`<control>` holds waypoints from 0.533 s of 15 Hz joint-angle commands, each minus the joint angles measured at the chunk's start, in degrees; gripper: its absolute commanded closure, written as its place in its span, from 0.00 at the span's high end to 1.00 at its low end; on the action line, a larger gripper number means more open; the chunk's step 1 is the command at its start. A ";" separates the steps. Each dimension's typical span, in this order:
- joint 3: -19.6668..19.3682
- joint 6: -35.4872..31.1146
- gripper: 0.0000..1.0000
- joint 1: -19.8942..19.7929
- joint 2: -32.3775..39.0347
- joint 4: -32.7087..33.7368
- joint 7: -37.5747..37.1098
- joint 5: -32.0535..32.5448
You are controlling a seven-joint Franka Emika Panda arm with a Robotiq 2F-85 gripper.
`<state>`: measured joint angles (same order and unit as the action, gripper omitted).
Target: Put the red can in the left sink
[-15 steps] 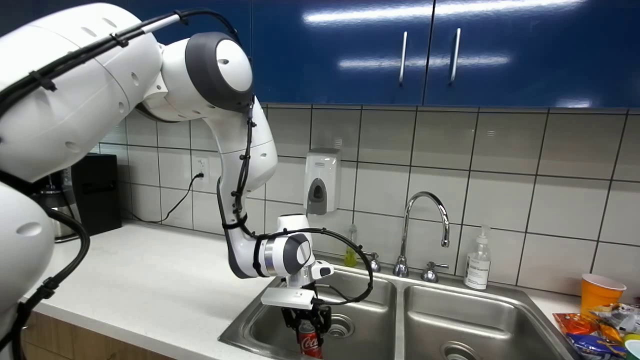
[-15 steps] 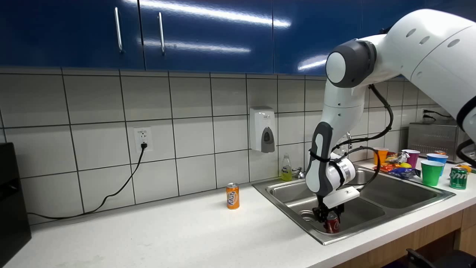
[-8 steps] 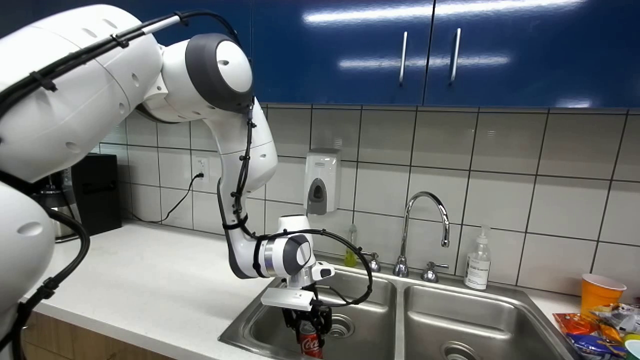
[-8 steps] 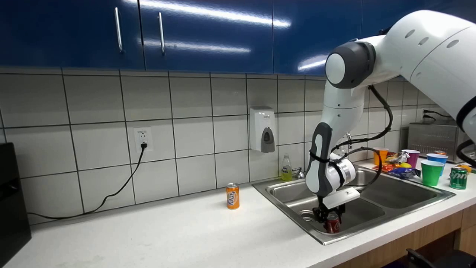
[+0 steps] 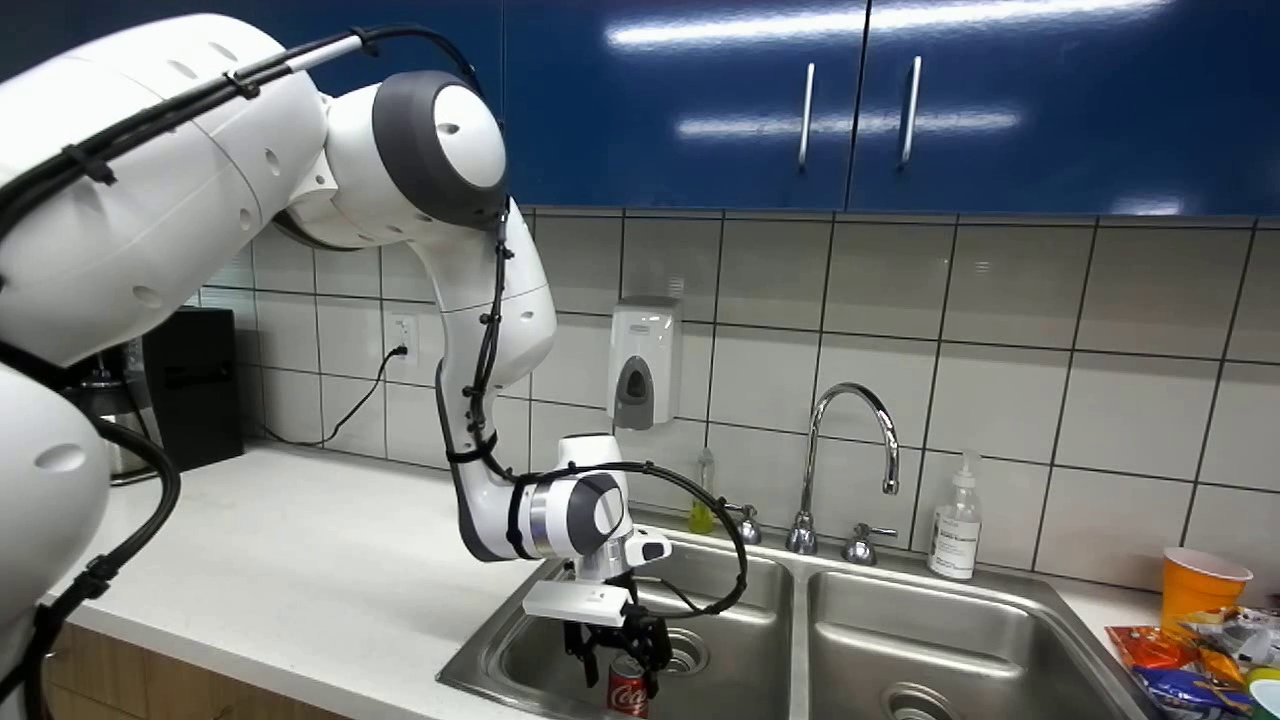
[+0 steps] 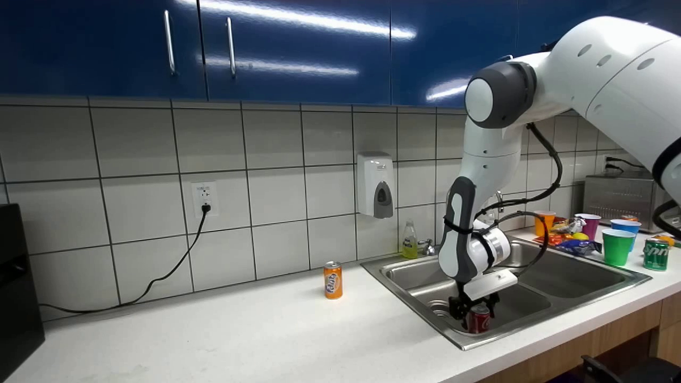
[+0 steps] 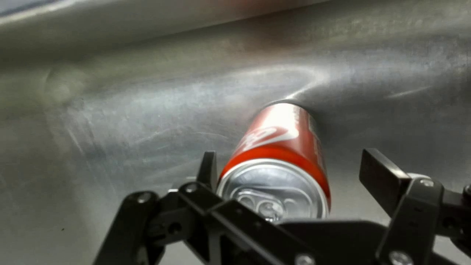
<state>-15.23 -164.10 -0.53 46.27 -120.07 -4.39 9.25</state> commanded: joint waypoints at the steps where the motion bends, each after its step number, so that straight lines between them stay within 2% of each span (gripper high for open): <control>1: -0.32 4.59 1.00 0.48 -4.11 -1.66 0.99 0.02; 8: -0.73 11.04 1.00 0.31 -12.27 -4.13 1.18 1.78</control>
<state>-15.52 -156.60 -0.49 39.35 -121.28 -4.06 9.64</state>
